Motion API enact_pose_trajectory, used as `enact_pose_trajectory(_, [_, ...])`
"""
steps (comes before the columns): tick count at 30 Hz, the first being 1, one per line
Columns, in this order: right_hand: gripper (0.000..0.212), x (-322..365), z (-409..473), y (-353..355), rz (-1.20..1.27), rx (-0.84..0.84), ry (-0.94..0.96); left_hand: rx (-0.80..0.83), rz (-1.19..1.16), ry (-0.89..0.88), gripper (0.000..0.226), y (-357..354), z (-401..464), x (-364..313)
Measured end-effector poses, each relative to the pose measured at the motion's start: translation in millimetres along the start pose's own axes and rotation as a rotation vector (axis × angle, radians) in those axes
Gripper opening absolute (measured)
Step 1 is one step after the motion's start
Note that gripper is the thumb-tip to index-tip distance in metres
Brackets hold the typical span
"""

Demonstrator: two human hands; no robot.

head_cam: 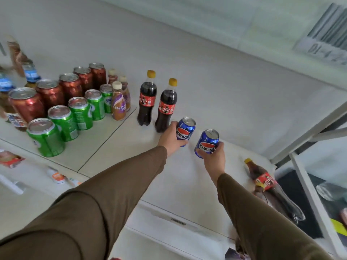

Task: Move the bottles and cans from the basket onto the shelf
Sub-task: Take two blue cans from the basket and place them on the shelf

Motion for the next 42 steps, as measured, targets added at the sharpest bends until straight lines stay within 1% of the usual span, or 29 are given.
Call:
enact_pose_trajectory(10, [0.057,-11.3,56.9,2.8,-0.026,0.034,-0.017,0.033,-0.041,0.027,0.069,-8.3,56.5,10.3])
enact_pose_trajectory(20, [0.064,-16.8,74.4,0.8,-0.013,0.045,-0.028,0.045,-0.047,0.034,0.074,-13.8,68.7,15.8])
enact_pose_trajectory(23, [0.069,-17.5,72.0,-1.5,-0.012,0.063,-0.026,0.048,-0.048,0.023,0.080,-13.5,63.2,12.5])
enact_pose_trajectory(25, [0.076,-18.0,66.5,-2.2,0.010,0.071,-0.026,0.051,-0.045,0.025,0.084,-12.9,55.6,11.9])
enact_pose_trajectory(28, [0.085,-21.8,51.7,-3.0,0.082,0.060,-0.065,0.037,-0.005,0.042,0.083,-10.6,38.8,16.2])
enact_pose_trajectory(29, [0.084,-23.6,45.3,-3.3,0.107,0.046,-0.085,0.022,0.019,0.054,0.084,-8.9,31.4,18.4])
enact_pose_trajectory(31, [0.075,-25.3,31.2,-5.6,0.132,0.017,-0.097,0.002,0.061,0.086,0.087,-5.1,13.2,23.1])
enact_pose_trajectory(33, [0.064,-24.1,16.4,-9.1,0.109,-0.010,-0.087,-0.009,0.103,0.103,0.089,0.7,-7.9,25.5])
enact_pose_trajectory(35, [0.058,-18.9,2.1,-16.4,0.056,-0.017,-0.060,-0.027,0.193,0.107,0.088,9.8,-32.1,24.0])
enact_pose_trajectory(37, [0.057,-8.1,-10.9,-31.9,0.001,0.019,-0.025,-0.052,0.290,0.112,0.085,21.9,-59.0,23.2])
enact_pose_trajectory(42, [0.054,40.1,-47.9,-105.4,-0.123,0.225,0.128,-0.145,0.484,0.138,0.078,71.1,-141.2,36.5])
Point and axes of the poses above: each hand's wrist, its own z-axis towards the middle knuckle, its own y-axis out of the back of the hand, x = y × z, the point moved 9 cm from there along z, towards the middle knuckle, and after that the axes turned 15 degrees about x, right-handed, at the moved point
